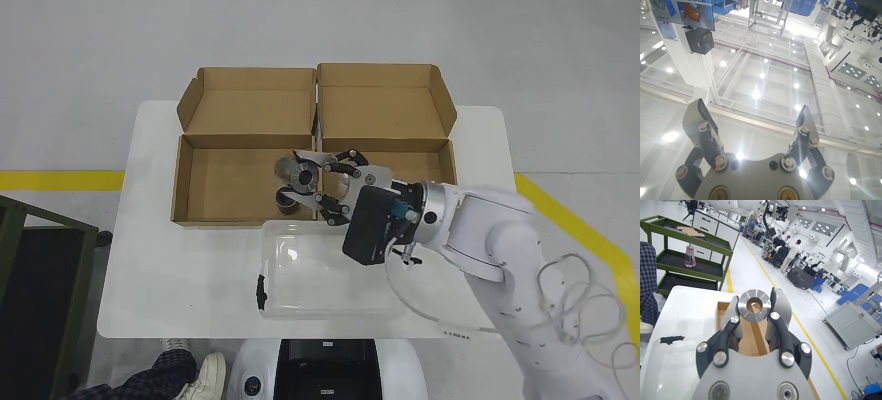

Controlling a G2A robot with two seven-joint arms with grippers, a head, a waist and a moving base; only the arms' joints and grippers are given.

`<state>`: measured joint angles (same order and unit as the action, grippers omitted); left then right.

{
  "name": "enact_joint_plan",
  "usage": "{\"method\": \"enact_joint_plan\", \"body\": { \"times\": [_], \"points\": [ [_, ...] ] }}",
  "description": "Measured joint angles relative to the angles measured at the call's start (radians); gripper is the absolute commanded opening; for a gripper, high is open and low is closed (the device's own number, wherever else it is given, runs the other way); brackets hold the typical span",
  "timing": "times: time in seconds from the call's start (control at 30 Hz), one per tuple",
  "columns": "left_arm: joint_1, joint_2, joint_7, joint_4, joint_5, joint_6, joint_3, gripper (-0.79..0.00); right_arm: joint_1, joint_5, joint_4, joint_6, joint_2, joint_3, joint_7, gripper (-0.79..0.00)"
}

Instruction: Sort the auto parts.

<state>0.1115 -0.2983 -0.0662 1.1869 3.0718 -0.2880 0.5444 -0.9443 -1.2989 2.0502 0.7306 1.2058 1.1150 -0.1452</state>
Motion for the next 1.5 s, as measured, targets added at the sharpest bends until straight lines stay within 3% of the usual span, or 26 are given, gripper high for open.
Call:
{"method": "enact_joint_plan", "body": {
  "times": [0.83, 1.13, 1.5],
  "points": [
    [0.000, 0.000, 0.000, 0.000, 0.000, 0.000, 0.000, 0.000, -0.013, 0.005, -0.011, 0.018, -0.007, 0.001, 0.020, -0.785],
    [0.000, 0.000, 0.000, 0.000, 0.000, 0.000, 0.000, 0.000, 0.078, 0.048, -0.210, 0.018, 0.016, -0.112, 0.016, -0.785],
    [0.000, 0.000, 0.000, 0.000, 0.000, 0.000, 0.000, 0.000, 0.236, 0.133, -0.489, 0.013, 0.074, -0.289, 0.008, -0.785]
  ]
}}
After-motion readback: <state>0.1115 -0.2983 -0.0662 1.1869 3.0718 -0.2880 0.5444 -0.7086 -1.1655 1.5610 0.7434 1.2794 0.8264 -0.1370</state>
